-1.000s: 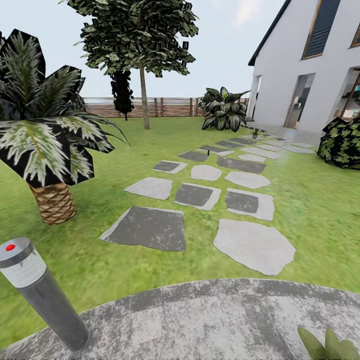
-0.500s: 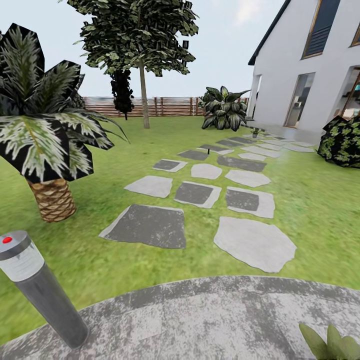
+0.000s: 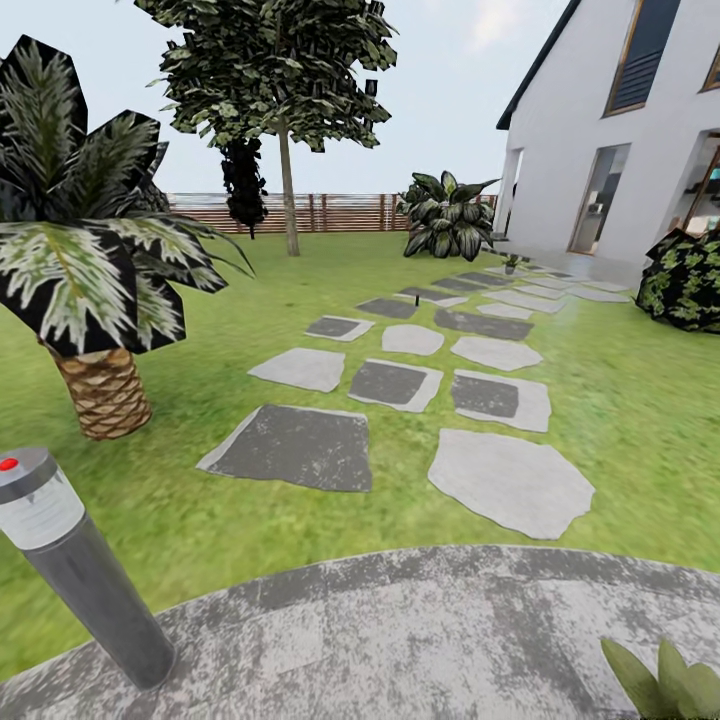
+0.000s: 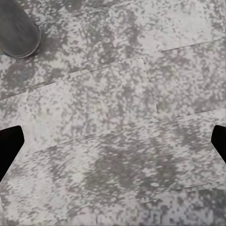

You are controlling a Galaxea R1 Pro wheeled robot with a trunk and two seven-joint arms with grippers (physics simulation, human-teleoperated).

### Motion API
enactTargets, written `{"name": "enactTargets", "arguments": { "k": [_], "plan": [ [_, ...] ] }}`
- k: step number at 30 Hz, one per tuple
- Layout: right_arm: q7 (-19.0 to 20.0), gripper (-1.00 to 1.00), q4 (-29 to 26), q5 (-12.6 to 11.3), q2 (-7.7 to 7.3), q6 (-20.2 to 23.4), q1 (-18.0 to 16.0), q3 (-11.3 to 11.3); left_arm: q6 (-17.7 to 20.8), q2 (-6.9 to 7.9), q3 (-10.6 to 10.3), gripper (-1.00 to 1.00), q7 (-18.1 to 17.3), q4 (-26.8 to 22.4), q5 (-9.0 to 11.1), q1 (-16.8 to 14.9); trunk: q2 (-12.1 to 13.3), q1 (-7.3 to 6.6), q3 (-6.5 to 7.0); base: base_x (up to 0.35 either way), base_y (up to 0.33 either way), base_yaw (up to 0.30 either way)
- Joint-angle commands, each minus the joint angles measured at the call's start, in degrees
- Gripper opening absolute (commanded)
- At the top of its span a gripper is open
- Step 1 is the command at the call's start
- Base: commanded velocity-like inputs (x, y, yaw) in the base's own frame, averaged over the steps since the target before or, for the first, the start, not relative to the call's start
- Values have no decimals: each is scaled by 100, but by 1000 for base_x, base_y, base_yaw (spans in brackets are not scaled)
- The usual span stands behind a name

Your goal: Pick up the pesticide atomizer in the garden and spray insectifuge to fully cover both potted plants in the garden.

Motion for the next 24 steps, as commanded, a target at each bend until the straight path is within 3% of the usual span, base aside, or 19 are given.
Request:
{"name": "enactTargets", "arguments": {
  "k": [1,11,24],
  "plan": [
    [-2,100,4,2,1,-18,-1,-9,-18,-1,6,100,2,4,4,-3,-43,22,-23,0,0,0],
    [-3,100,6,2,1,-19,-4,-9,-18,-1,6,100,2,4,4,-3,-445,241,-203,0,0,0],
    [-5,100,6,2,1,-18,-4,-9,-29,-1,6,100,2,-1,9,-3,-445,241,-203,47,0,0]
  ]
}}
